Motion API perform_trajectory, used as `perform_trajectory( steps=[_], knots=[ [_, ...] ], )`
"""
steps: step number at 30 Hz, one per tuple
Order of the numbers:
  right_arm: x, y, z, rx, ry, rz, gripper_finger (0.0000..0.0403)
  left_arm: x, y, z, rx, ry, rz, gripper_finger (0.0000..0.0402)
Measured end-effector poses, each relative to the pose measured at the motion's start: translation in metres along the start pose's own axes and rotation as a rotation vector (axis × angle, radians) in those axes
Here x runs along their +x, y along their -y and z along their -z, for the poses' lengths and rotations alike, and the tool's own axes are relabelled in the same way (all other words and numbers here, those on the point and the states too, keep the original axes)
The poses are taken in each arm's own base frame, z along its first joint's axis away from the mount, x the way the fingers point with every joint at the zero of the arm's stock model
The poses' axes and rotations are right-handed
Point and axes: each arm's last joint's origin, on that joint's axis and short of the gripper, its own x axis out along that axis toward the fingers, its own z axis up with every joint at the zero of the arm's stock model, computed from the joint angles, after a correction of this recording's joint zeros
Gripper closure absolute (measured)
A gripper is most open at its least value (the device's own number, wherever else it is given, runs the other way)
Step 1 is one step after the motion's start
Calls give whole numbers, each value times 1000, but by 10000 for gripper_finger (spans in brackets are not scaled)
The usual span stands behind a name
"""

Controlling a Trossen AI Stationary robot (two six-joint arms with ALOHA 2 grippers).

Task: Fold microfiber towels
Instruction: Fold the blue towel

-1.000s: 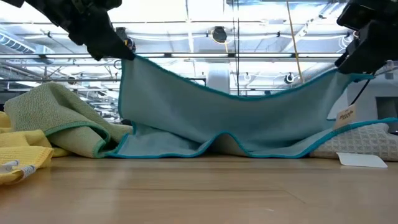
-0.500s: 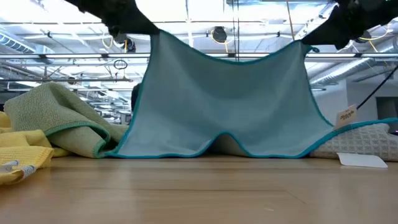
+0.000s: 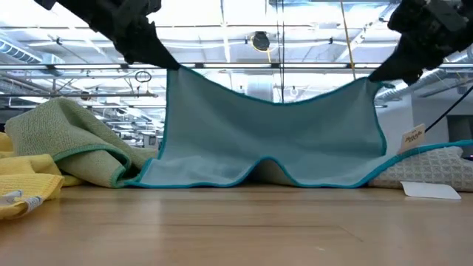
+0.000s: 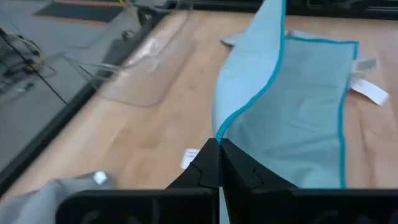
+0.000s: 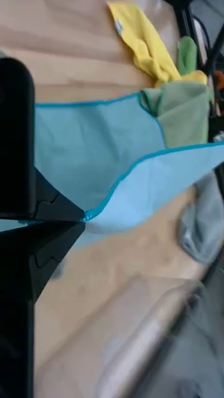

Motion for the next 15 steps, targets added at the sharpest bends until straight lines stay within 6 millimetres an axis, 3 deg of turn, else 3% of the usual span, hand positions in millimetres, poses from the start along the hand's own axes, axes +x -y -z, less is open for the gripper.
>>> perform_trajectory(
  steps=[6,15],
  knots=[
    [3,-2,8,94,-80,-112,403,1,8,6,-19,-52,85,393],
    [11,-1,27,145,-175,-158,403,22,28,23,-25,-152,117,393]
  ],
)
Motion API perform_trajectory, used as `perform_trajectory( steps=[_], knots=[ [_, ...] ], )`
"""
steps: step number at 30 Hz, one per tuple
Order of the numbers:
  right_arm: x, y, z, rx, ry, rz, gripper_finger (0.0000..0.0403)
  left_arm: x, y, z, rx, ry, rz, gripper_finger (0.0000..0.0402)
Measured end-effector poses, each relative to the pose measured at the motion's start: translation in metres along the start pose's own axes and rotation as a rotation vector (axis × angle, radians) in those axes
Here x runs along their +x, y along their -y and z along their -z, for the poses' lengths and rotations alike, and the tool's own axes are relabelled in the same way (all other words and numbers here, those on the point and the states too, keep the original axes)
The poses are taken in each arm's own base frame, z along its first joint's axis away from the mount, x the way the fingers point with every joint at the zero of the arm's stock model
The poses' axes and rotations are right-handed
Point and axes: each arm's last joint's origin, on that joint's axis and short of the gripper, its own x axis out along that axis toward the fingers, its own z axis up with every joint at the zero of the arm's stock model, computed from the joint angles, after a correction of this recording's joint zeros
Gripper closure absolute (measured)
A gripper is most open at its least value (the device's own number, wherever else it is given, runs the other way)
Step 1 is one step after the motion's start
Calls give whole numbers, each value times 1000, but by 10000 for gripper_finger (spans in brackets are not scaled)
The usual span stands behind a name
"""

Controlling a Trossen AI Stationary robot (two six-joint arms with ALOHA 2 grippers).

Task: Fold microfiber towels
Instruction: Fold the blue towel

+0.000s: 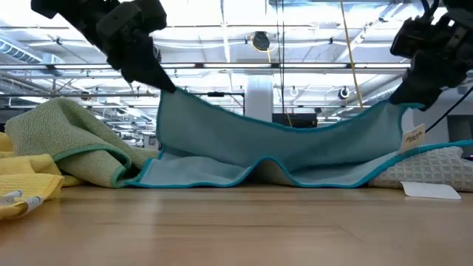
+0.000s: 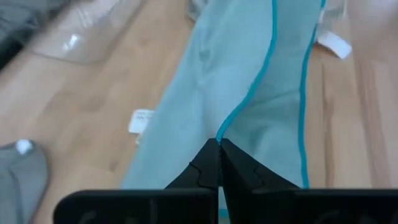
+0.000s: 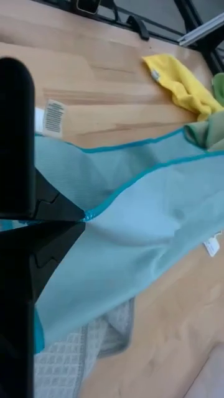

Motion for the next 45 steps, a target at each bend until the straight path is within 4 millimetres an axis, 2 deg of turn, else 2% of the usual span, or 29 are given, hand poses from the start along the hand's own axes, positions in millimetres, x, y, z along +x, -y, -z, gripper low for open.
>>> perform_trajectory(
  steps=[4,12,19,27,39,45],
  knots=[
    [-1,-1,-2,1,16,-3,403,6,6,4,11,-17,7,397],
    [-11,-6,-15,-35,75,-4,403,3,5,-1,-2,30,-10,398],
    [-5,-4,-8,16,-11,10,403,3,6,0,-11,11,17,398],
    [15,-1,10,45,-85,-48,403,4,9,2,-31,2,25,395],
    [18,-3,14,105,-160,-127,392,11,11,7,-52,-37,40,397],
    [22,-3,16,109,-194,-106,390,16,15,11,-77,-82,76,388]
  ],
)
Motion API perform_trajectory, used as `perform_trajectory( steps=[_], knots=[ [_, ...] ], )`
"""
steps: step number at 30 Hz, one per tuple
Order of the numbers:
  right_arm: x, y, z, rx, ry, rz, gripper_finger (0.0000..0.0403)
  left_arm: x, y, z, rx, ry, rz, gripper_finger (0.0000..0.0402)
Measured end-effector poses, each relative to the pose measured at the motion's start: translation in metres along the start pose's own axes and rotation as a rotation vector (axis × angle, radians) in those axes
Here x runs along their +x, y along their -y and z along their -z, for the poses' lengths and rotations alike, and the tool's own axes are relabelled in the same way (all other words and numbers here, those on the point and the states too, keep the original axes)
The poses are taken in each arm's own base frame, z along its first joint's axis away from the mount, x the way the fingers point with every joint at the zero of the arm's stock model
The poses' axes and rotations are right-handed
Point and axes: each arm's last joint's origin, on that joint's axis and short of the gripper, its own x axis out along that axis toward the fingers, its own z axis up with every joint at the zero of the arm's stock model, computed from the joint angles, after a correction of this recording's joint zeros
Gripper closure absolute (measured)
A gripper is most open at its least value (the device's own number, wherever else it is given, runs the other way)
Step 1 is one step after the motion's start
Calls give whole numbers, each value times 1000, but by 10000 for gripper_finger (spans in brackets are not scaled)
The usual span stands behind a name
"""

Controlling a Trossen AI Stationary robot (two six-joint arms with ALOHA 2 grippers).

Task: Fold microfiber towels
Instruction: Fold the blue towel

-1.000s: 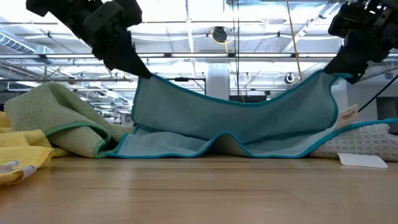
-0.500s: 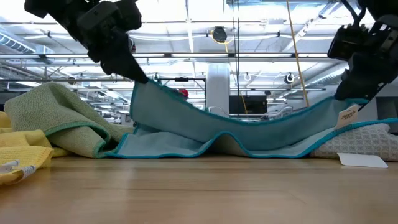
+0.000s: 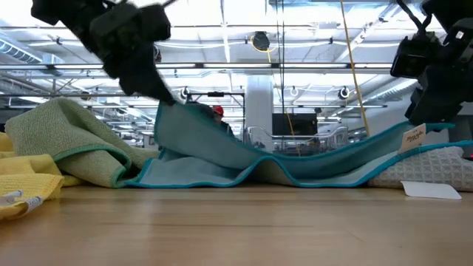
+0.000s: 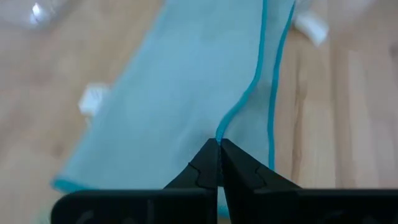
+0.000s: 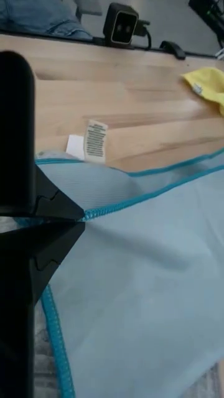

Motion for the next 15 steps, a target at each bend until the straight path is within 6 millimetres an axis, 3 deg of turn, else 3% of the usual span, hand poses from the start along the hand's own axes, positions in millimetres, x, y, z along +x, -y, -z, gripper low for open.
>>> perform_trajectory(
  steps=[7,15],
  knots=[
    [7,-4,-1,-7,-33,-42,368,11,1,6,-6,-42,-19,396],
    [13,-8,3,-17,-91,-61,319,14,1,6,-7,-39,-17,367]
  ],
)
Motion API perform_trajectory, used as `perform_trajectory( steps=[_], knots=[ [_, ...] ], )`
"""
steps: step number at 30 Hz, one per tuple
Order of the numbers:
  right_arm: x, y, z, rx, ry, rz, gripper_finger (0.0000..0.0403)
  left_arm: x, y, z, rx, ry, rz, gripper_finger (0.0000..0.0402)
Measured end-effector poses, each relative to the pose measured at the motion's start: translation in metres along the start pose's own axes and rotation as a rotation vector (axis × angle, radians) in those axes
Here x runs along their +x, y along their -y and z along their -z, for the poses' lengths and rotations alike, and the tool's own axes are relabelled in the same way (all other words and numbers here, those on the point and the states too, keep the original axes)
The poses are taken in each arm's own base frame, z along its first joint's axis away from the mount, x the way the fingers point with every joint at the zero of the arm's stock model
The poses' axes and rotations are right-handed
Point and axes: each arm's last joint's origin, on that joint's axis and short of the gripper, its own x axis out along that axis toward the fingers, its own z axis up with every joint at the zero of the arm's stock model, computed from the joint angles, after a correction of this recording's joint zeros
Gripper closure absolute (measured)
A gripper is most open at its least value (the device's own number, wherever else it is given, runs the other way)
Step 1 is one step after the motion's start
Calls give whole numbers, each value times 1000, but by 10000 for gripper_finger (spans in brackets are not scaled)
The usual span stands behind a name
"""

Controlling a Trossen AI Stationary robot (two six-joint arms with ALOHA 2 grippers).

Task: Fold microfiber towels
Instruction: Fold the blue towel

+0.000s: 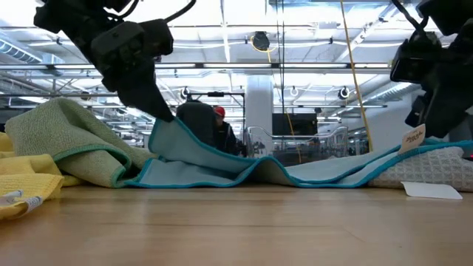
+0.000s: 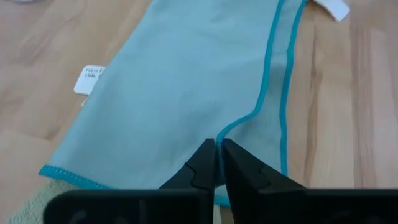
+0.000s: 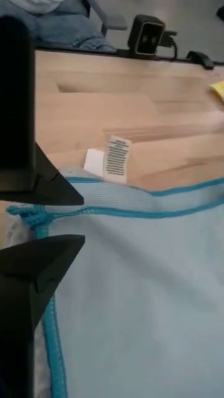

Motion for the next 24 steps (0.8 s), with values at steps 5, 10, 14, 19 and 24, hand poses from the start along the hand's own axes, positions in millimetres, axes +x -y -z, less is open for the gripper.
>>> perform_trajectory(
  steps=[5,10,14,19,24],
  knots=[
    [0,-1,1,-7,-6,-3,298,0,0,0,0,2,2,365],
    [0,-1,1,-16,0,-7,289,0,1,0,7,-14,46,367],
    [-3,-2,0,-29,19,-20,289,0,2,0,10,-17,51,380],
    [-4,-3,0,-36,10,-37,292,0,2,0,21,-14,60,398],
    [-4,-2,1,-56,1,-40,305,0,4,-2,29,-8,104,395]
  ],
)
